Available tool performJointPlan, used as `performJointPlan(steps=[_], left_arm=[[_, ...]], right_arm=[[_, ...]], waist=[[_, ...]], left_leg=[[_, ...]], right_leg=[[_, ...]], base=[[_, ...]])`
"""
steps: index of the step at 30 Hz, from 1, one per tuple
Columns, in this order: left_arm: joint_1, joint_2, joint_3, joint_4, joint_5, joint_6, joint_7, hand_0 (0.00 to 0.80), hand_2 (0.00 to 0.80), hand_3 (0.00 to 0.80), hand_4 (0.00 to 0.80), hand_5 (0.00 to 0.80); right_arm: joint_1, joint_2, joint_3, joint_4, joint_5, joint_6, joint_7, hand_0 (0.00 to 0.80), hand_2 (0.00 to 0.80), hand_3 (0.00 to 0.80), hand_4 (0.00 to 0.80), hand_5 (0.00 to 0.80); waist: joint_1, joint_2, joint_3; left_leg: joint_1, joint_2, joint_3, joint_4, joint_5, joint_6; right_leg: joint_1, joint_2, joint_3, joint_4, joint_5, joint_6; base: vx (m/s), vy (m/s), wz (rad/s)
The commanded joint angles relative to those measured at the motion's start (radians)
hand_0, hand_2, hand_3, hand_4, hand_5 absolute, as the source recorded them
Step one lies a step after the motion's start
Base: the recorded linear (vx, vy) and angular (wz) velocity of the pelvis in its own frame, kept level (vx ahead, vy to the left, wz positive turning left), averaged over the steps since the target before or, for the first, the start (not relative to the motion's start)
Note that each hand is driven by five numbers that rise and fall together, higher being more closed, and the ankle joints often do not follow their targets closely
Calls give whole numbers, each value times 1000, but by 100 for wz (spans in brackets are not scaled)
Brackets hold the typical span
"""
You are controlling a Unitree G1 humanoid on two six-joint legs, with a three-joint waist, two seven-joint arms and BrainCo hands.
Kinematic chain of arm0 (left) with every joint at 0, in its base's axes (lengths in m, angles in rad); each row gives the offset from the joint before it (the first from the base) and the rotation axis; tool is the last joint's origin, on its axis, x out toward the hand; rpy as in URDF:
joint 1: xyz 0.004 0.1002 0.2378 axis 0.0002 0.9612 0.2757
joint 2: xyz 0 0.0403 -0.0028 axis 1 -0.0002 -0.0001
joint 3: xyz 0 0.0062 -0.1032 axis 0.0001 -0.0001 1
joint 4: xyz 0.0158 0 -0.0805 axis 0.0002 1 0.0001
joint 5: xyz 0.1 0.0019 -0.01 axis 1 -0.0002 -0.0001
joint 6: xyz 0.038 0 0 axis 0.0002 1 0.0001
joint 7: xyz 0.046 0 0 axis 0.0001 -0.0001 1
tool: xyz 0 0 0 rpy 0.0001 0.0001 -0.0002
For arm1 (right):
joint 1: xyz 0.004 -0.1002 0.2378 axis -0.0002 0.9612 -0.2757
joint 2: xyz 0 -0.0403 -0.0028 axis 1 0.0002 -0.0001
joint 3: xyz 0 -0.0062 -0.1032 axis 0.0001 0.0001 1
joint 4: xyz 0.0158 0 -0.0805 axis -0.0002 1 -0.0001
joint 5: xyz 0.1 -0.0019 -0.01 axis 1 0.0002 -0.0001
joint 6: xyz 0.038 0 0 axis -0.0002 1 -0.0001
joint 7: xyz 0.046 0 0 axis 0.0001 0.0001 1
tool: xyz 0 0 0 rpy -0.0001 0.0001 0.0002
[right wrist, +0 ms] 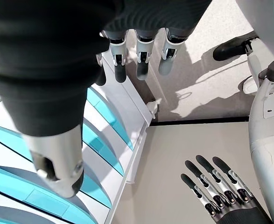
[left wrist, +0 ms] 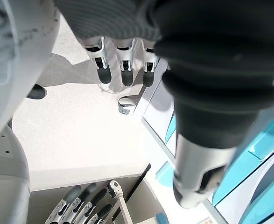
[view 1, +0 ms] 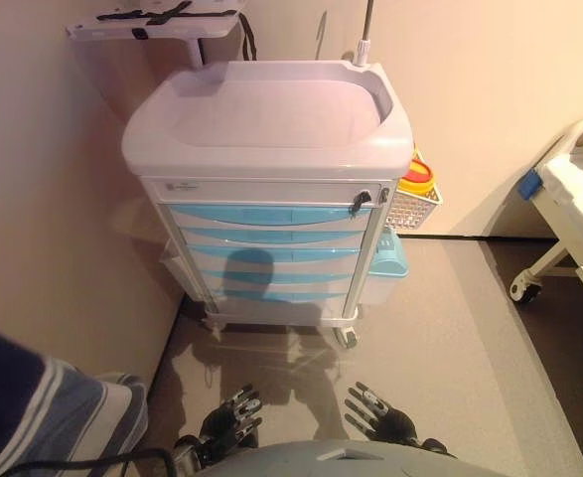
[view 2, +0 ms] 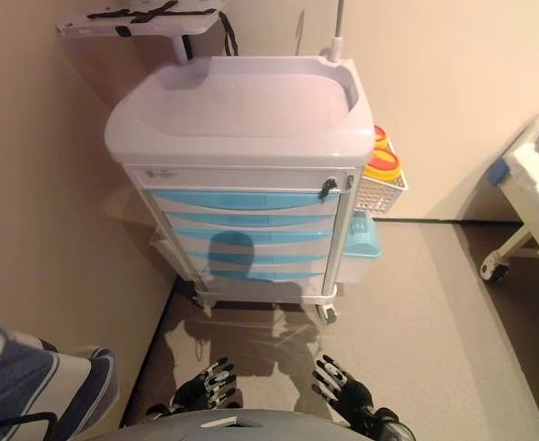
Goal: Open the drawer and pick up the medicine
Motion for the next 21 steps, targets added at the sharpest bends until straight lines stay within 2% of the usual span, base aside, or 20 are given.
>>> performJointPlan(steps=[1, 21], left_arm=[[-85, -32, 3, 67, 2, -10, -13, 0, 0, 0, 0, 0], [-87, -38, 11, 63, -35, 12, -19, 0, 0, 0, 0, 0]], right_arm=[[-48, 25, 12, 17, -9, -14, 37, 0, 0, 0, 0, 0], [-48, 29, 11, 10, -12, -11, 32, 0, 0, 0, 0, 0]], waist=[[21, 2, 52], [22, -1, 54]], left_leg=[[23, -47, -49, 6, -92, 43], [25, -48, -54, 6, -91, 45]], right_leg=[[-30, 15, -42, 98, -27, -30], [-30, 18, -39, 108, -34, -34]], base=[[3, 0, 5], [1, 0, 1]])
